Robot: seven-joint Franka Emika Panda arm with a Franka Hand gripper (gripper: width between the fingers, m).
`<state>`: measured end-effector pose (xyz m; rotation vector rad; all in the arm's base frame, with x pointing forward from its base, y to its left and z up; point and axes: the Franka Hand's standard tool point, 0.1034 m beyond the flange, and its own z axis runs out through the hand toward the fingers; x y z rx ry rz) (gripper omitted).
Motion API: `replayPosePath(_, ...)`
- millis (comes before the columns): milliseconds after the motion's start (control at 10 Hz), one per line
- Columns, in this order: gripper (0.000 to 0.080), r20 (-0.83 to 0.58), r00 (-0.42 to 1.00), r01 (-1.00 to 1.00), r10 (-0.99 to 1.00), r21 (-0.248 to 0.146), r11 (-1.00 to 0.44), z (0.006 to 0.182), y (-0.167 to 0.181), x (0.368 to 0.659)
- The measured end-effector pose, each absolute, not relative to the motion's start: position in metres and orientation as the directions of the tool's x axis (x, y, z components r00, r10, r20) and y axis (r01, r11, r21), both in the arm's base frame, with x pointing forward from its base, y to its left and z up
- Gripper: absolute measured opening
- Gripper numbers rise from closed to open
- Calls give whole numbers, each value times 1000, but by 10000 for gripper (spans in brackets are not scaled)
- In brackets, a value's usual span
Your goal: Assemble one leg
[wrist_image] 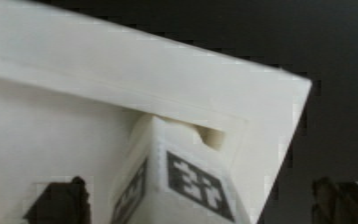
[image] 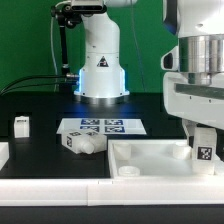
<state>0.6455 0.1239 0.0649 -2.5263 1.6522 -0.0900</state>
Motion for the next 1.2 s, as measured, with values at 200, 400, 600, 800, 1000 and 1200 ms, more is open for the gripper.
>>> replayPosePath(200,648,21,522,-842,-853,-150,-519,65,124,642)
replayPosePath(400,649,38,604,-785,-796,-144,-603,65,123,642)
replayPosePath(600,649,96,825,-549,-557,-97,-830,68,116,644)
replayPosePath(800,649,129,957,-256,-261,-54,-965,70,111,647)
replayPosePath(1000,649,126,946,-292,-297,-59,-955,70,110,647)
replayPosePath(1200,349,119,911,-388,-394,-73,-919,70,110,647)
